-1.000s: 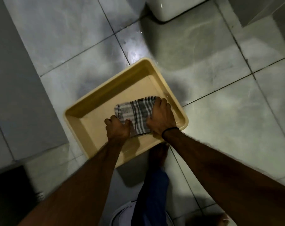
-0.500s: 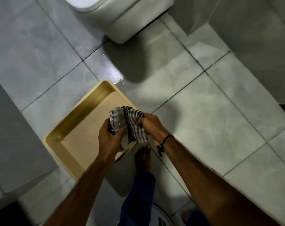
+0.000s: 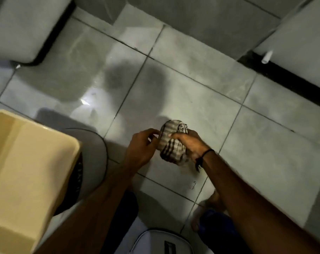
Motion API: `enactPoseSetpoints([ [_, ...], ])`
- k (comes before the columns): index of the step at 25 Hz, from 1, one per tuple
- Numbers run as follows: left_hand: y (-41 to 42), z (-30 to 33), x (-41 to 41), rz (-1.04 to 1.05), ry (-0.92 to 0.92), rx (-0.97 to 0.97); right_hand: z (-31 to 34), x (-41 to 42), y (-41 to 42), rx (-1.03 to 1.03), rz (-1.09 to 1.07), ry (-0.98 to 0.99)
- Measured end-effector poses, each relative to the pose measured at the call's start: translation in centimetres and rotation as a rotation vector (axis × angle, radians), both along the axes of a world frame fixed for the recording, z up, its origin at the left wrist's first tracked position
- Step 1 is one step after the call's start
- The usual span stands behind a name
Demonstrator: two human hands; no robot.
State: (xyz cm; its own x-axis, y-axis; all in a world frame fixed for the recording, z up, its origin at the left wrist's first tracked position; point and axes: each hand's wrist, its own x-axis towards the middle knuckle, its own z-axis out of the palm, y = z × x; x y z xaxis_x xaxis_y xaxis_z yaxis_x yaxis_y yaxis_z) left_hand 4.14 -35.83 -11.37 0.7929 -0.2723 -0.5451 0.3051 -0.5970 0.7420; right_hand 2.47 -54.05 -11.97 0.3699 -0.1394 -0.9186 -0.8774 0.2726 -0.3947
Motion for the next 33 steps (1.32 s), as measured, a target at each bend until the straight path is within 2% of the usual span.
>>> enactPoseSetpoints([
  [4, -1.1, -12.4, -3.2, -0.411, -0.252, 0.443, -10.8, -4.8, -5.7, -0.180, -0.110, 0.015],
  [8, 0.1, -22.1, -7.0, -0.681, -0.354, 0.657, -18.5, -9.0, -9.3, -0.486, -0.050, -0.052],
  [13, 1.3, -27.5, -10.2, -0.779, -0.316, 0.620, -21.2, -13.7, -11.0, -0.836, 0.174, -0.131],
  [16, 1.5, -27.4, -11.1, -0.795, -0.397, 0.671, -19.6, -16.2, -11.8, -0.915, 0.323, -0.158],
  [18, 1.4, -25.8, -11.9, -0.823, -0.321, 0.641, -18.8, -18.2, -12.2, -0.943, 0.444, -0.142],
  [20, 1.5, -26.4, -12.2, -0.823, -0.380, 0.662, -18.7, -19.8, -12.3, -1.014, 0.506, -0.144],
  [23, 0.4, -27.2, -11.6, -0.782, -0.360, 0.608, -20.8, -20.5, -12.5, -1.112, 0.559, -0.144],
  [25, 0.6, -28.2, -12.3, -0.746, -0.337, 0.610, -22.7, -21.0, -11.0, -1.048, 0.632, -0.152],
  [28, 1.1, -29.7, -12.7, -0.740, -0.258, 0.590, -26.0, -20.8, -7.4, -0.849, 0.754, -0.029],
  [30, 1.8, -30.6, -13.3, -0.718, -0.228, 0.571, -27.8, -21.0, -5.4, -0.845, 0.860, 0.033],
  [33, 2.2, -31.1, -13.0, -0.727, -0.211, 0.533, -28.7, -18.9, -4.0, -0.915, 0.960, -0.073],
])
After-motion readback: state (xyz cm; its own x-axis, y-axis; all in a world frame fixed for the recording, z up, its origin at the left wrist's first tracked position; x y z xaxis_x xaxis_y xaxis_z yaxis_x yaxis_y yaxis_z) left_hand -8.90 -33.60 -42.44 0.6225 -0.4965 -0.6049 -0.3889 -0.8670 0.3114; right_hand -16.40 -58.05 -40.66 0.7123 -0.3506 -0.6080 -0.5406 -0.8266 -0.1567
